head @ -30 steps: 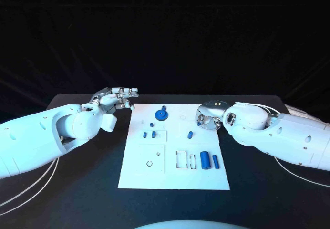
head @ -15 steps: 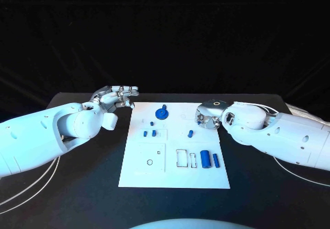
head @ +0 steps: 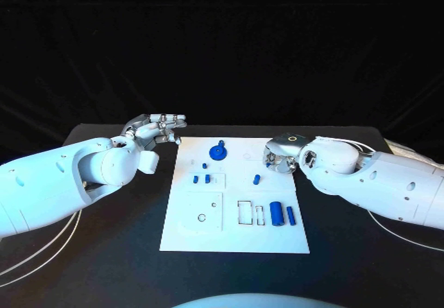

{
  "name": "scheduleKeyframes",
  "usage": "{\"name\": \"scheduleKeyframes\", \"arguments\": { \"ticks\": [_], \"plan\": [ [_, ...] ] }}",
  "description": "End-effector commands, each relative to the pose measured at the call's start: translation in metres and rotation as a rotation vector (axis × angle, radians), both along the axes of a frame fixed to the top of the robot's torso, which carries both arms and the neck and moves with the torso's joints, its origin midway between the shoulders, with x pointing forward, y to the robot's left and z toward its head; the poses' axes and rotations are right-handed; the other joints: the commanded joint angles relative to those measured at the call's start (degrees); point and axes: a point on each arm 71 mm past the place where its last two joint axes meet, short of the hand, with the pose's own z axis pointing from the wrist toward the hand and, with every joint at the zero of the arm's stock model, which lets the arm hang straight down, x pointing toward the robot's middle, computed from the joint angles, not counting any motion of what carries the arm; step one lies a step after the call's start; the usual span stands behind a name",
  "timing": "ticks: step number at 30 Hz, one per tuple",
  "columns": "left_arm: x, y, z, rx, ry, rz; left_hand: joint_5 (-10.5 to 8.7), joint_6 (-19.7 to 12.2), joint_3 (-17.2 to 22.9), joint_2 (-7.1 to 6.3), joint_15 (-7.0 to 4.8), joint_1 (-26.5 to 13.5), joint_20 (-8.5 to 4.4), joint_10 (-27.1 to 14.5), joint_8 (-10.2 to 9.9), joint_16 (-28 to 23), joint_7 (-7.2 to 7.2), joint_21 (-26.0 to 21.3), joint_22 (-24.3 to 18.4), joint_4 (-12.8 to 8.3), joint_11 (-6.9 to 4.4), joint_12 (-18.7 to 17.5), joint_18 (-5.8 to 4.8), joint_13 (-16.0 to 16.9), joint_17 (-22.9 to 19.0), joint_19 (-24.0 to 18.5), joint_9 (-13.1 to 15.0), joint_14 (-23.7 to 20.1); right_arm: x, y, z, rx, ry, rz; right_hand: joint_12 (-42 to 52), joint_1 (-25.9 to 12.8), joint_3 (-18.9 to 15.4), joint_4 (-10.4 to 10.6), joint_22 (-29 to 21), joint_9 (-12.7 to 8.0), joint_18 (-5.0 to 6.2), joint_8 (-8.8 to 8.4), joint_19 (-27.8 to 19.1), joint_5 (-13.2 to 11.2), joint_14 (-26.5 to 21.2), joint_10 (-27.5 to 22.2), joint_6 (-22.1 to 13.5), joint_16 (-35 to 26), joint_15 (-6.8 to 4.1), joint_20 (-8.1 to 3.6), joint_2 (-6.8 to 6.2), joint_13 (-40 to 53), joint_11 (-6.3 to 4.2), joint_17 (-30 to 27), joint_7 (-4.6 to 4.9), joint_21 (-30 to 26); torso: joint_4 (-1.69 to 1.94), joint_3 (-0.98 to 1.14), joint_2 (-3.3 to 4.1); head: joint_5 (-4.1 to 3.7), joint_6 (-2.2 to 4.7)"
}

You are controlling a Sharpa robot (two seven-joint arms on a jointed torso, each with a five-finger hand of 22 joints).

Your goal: Assemble the parts on the task board

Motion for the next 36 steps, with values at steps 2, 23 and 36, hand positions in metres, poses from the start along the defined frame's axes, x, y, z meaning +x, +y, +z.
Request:
{"name": "scheduleKeyframes", "arguments": {
  "ticks": [2,23,36],
  "plan": [
    [0.000,-0.002,0.002,0.001,-0.023,0.000,0.19,0.5,-0.1,0.24,0.05,0.4,0.02,0.1,0.4,0.2,0.03,-0.3,-0.1,-0.3,-0.31,0.3,0.75,0.0,-0.1,0.5,-0.1,0.3,-0.001,-0.001,0.003,0.040,-0.052,-0.017,-0.3,0.0,0.4,-0.1,0.1,0.3,-0.62,0.17,0.5,-0.3,1.9,0.5,0.4,0.3,-0.37,0.02,0.45,0.0,0.06,0.0,0.12,0.4,0.04,-0.07,-0.06,0.04,0.02],
    [0.000,-0.003,0.001,0.000,-0.013,-0.010,0.28,0.0,0.0,0.23,0.13,0.2,0.02,-0.3,0.2,0.2,0.23,-0.4,-0.2,-0.3,-0.16,0.5,0.69,-0.1,-0.4,0.6,-0.2,0.4,-0.018,0.003,0.036,0.209,-0.108,0.006,-1.2,-0.5,1.0,-0.4,0.3,0.3,-0.66,-0.15,0.5,-0.3,1.9,0.3,0.2,0.3,-0.29,0.01,-0.05,0.0,0.34,0.0,0.40,0.6,-0.01,0.03,0.02,0.35,0.34],
    [-0.004,-0.013,-0.001,-0.009,-0.009,-0.039,0.29,-0.1,0.0,0.26,0.15,0.1,0.03,-0.4,0.2,0.2,0.26,-0.4,-0.2,-0.3,-0.13,0.5,0.68,-0.1,-0.4,0.6,-0.2,0.3,-0.058,0.072,0.034,0.250,-0.012,0.182,-1.6,-0.6,1.4,-0.6,0.3,0.3,-0.66,-0.32,0.5,-0.2,1.8,0.3,0.1,0.3,-0.23,0.03,-0.01,-0.1,0.50,0.0,0.63,0.6,-0.01,-0.09,-0.01,1.90,-0.14]
  ]
}}
